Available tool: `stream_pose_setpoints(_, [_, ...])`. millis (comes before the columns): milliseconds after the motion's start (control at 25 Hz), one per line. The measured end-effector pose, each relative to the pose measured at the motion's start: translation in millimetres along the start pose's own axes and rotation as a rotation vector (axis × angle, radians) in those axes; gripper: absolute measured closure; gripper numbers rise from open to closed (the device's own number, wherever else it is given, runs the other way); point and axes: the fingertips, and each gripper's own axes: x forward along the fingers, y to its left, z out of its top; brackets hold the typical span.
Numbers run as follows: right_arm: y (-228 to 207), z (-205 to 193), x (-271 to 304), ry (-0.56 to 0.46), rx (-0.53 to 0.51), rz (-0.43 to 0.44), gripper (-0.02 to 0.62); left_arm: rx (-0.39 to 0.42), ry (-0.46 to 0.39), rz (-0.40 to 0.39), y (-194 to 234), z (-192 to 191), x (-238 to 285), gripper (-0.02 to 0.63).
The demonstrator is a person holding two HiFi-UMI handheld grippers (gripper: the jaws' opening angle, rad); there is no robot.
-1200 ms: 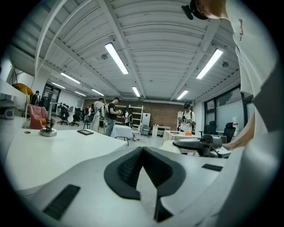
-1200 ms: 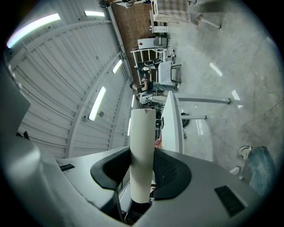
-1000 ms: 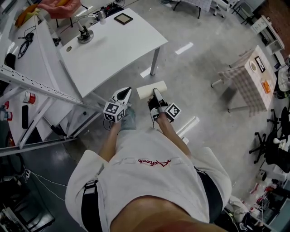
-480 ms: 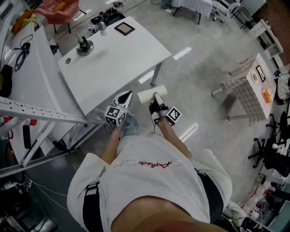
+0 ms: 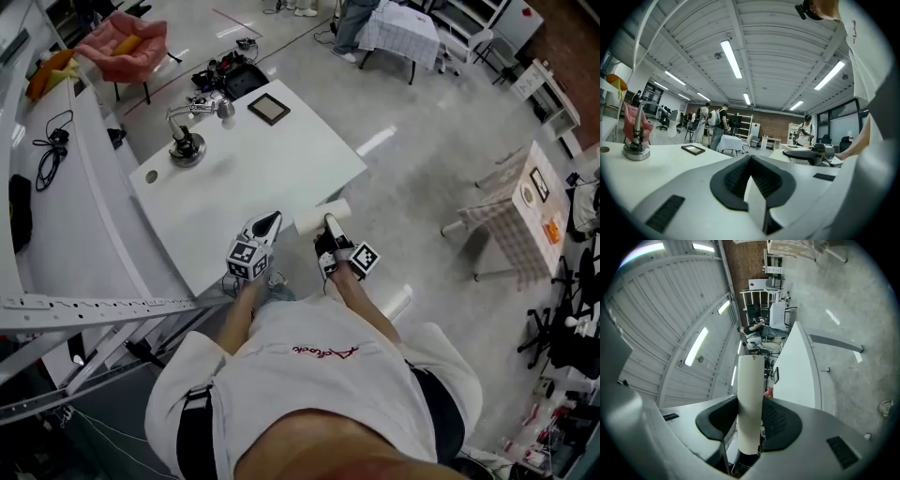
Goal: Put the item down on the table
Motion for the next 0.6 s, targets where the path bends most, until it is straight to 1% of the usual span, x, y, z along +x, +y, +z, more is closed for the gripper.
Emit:
stream_pose_setpoints(240, [0.9, 1.0, 56.8, -0.004, 0.012, 0.0, 0.439, 0.006, -0.001, 0.007, 50.8, 18.6, 20.5, 0.583])
stream_pose_setpoints(400, [-5.9, 1.6, 79.0, -0.016, -0.003, -0.009, 0.439, -0.007, 0.011, -0.005, 74.5, 17.5, 31.5, 0.583])
stream_pose_setpoints(480, [-11.7, 0.3, 88.8, -0.025, 0.006, -0.016, 0.439, -0.015, 0.016, -0.014, 85.1, 14.6, 36.7, 0.583])
stream_pose_setpoints(600, [-22.2, 1.6, 96.3, -0.024, 0.0, -0.039, 0.439, -0.028, 0.03, -0.023, 92.5, 10.1, 44.4, 0.583])
